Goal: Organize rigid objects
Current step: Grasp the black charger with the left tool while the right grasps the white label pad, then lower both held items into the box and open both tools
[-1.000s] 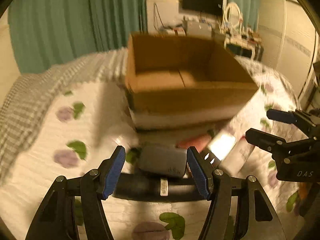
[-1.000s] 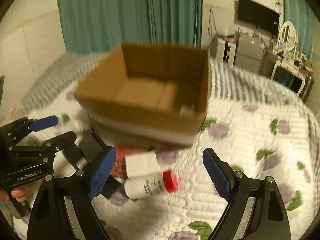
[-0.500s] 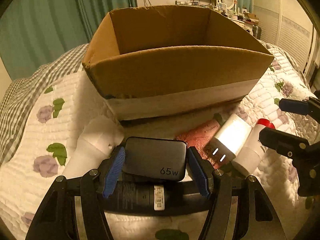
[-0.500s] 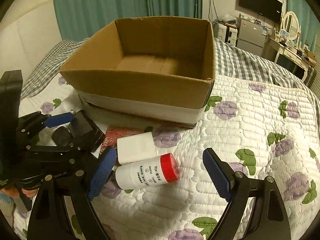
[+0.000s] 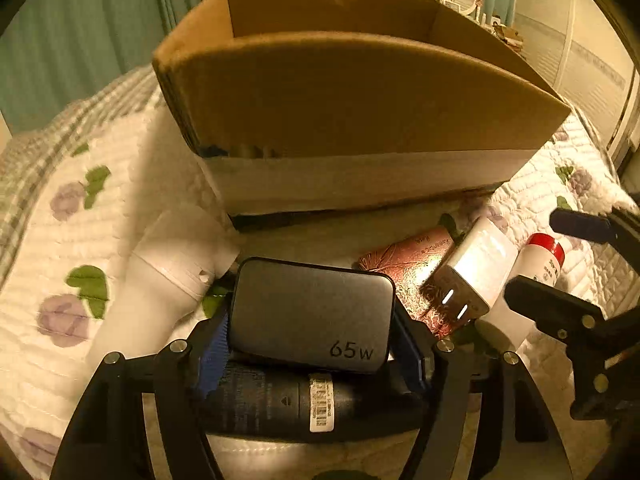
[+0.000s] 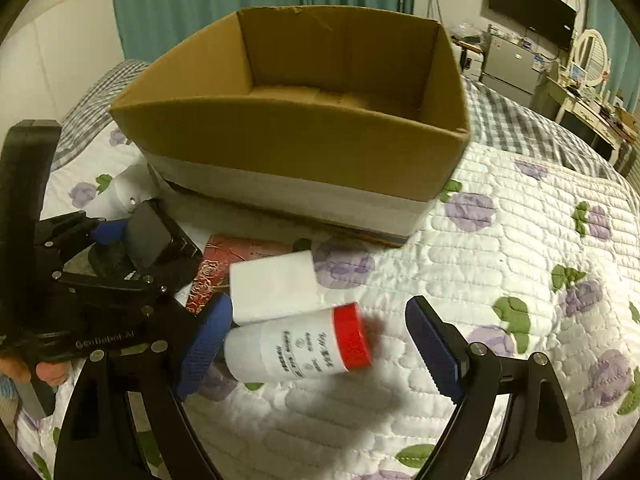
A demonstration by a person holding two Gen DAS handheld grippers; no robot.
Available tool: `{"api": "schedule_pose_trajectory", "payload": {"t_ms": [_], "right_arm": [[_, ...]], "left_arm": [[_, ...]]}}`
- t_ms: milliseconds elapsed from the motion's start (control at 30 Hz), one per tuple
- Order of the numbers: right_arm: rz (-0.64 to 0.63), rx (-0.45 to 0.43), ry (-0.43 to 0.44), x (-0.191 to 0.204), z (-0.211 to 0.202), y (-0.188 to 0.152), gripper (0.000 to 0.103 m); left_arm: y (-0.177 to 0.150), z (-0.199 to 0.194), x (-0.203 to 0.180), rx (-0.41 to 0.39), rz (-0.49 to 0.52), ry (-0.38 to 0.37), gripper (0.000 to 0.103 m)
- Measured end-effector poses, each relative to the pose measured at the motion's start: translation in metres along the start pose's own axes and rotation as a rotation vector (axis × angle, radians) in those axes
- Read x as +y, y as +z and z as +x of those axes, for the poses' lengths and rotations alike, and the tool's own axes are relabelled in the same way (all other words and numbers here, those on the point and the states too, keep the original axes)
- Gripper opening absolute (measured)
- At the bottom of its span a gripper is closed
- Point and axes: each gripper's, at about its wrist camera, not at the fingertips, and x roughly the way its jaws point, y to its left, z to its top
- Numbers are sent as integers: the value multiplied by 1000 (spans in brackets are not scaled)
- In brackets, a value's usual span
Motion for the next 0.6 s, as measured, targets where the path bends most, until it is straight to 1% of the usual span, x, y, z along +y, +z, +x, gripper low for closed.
{"api": "schedule_pose_trajectory", "payload": {"t_ms": [67, 200, 267, 300, 367, 400, 433, 533, 600], "right_arm": [[-8, 1, 13, 3, 2, 2, 89], [-48, 9, 35, 12, 9, 11, 88], [-56, 31, 49, 16, 19, 14, 83], [-57, 41, 52, 18, 24, 15, 83], [-66, 66, 34, 23, 36, 17, 79], [-57, 70, 48, 23, 39, 18, 77], [-42, 70, 64, 22, 41, 18, 65], [-32, 75, 77, 21, 42, 18, 63], [-39, 61, 64, 23, 38, 15, 63]], "left_arm": [[-3, -10, 1, -14, -12, 13, 71], [-4, -37, 8, -78, -36, 52, 69], [-3, -43, 15, -85, -67, 38, 69], [-2, -45, 18, -89, -81, 24, 68], [-2, -46, 19, -97, -82, 21, 68], [-3, -46, 18, -99, -69, 31, 68], [-3, -46, 17, -99, -60, 36, 68], [-2, -41, 15, -82, -58, 20, 68], [-2, -43, 15, -87, -60, 24, 68]]}}
